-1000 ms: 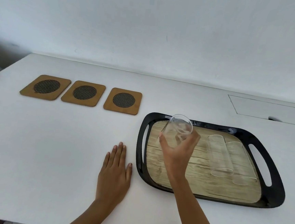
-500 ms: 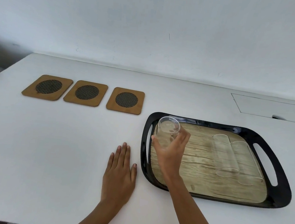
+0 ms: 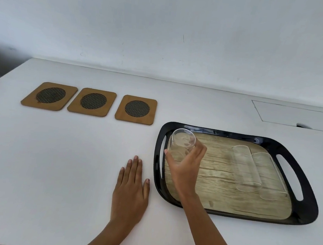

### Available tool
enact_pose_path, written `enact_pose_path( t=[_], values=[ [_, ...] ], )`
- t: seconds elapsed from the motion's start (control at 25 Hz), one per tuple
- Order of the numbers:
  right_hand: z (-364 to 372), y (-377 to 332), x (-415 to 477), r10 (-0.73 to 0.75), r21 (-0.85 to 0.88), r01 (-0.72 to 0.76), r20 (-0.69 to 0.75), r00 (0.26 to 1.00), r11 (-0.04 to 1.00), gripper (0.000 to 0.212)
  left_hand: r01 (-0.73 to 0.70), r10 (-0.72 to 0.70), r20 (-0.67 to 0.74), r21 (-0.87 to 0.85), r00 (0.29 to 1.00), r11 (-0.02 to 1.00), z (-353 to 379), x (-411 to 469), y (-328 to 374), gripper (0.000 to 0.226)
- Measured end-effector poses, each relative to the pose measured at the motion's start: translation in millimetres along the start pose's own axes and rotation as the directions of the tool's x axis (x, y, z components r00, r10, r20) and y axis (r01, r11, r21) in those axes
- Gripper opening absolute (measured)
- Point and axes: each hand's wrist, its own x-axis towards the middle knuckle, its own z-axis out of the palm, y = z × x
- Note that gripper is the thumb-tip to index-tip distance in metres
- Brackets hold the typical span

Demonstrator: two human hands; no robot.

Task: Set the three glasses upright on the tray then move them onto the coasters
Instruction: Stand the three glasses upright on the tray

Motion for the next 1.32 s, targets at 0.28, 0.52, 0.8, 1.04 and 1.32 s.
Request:
enact_pose_path(
  t=[0.28,0.52,0.8,1.04,1.32],
  values=[
    [-19,-5,-7,0.003,0.073,-0.001,-0.018,1.000,0.997,0.080,0.005,-0.005,0.005,-0.012,1.000,1.000,0,0,0,0.063],
    [-67,16,2,-0.046,-0.051,0.035,-0.223,0.974,0.998,0.045,-0.006,0.006,-0.009,0.001,1.000,1.000,1,1,0,0.063],
    [-120,61,14,0.077,-0.486,-0.225,-0.306,0.949,0.845,0.059,-0.011,0.012,-0.024,0.016,1.000,1.000,3,1,0,0.065],
    [-123,72,6,0.165,-0.593,-0.248,-0.191,0.968,0.766,0.068,-0.008,0.009,-0.026,0.022,1.000,1.000,2,1,0,0.065],
    [-127,69,4,0.344,-0.427,-0.389,-0.181,0.921,0.816,0.075,-0.009,0.010,-0.022,0.037,1.000,0.999,1,1,1,0.065]
  ],
)
